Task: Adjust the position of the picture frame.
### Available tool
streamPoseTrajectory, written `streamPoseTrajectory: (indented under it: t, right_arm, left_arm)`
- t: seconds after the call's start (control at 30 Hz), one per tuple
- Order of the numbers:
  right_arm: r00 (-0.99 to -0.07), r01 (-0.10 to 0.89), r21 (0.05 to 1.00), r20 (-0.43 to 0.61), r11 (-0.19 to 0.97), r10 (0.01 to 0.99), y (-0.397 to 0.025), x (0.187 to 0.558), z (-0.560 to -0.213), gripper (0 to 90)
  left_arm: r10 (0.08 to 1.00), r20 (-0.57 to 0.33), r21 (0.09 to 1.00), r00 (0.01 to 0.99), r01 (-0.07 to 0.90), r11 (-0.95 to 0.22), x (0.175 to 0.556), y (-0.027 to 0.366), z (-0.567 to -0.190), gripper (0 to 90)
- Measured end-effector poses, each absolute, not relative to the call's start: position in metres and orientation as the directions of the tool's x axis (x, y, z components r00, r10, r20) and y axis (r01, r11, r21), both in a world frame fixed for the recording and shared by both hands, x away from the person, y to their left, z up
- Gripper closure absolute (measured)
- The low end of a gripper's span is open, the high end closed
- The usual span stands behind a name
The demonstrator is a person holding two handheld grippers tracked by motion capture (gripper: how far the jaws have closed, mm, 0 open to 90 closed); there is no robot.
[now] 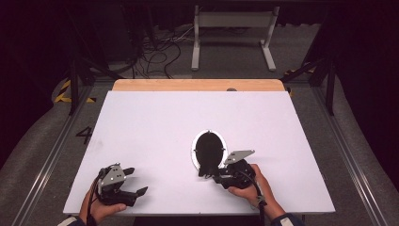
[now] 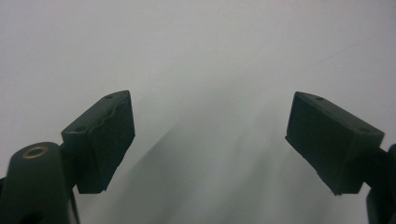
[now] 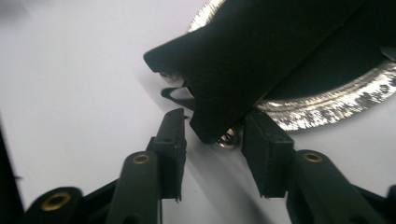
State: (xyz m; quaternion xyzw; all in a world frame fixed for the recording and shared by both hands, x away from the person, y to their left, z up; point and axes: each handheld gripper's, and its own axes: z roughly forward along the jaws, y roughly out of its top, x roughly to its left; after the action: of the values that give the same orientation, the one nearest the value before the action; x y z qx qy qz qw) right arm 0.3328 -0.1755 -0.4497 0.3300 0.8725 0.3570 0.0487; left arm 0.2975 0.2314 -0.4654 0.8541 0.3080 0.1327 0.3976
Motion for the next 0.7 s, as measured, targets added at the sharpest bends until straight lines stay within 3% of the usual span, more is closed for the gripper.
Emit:
streamPoseTrajectory:
  t: [0.37,0.7]
  right_arm:
    - [-0.698,0.663,0.672,0.395,0.33,0.598,-0.19,0.343,-0.457,56.0]
    - [-0.547,0.801,0.587,0.631,0.123,0.55,-0.196,0.359,-0.465,58.7]
  left_arm:
    - [0.621,-0.007,0.753,0.784,0.413,-0.512,0.298,0.225,-0.466,14.4]
    - [0.603,-0.011,0.741,0.798,0.411,-0.531,0.303,0.215,-0.468,14.5]
